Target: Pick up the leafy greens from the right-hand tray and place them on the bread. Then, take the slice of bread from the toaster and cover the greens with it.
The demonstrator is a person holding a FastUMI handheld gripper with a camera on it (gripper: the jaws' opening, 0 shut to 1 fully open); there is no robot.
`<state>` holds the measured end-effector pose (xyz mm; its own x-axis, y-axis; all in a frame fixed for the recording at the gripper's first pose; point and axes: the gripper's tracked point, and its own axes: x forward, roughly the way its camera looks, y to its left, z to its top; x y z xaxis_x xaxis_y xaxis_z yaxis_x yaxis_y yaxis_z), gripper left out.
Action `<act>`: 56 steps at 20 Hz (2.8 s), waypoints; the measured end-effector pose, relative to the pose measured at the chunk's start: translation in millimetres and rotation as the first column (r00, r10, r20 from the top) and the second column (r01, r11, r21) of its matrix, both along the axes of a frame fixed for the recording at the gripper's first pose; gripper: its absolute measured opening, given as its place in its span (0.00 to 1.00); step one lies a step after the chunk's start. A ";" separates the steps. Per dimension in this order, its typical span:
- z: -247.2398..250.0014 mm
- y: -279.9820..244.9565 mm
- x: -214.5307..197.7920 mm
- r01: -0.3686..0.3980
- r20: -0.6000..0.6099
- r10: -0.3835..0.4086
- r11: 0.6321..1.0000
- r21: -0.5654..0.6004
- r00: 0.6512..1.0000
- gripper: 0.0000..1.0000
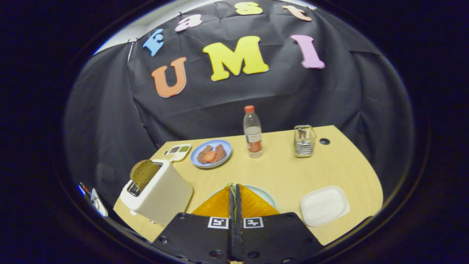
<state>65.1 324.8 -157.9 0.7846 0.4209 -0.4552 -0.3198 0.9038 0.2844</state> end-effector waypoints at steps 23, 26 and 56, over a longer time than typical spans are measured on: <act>-111.3 -34.9 52.0 0.080 -0.100 -0.087 0.994 -0.069 0.991 0.23; -101.0 -48.2 52.4 0.100 -0.065 -0.108 0.989 -0.112 0.992 0.47; 14.1 223.5 -20.0 0.110 0.035 -0.107 0.985 -0.131 0.994 0.62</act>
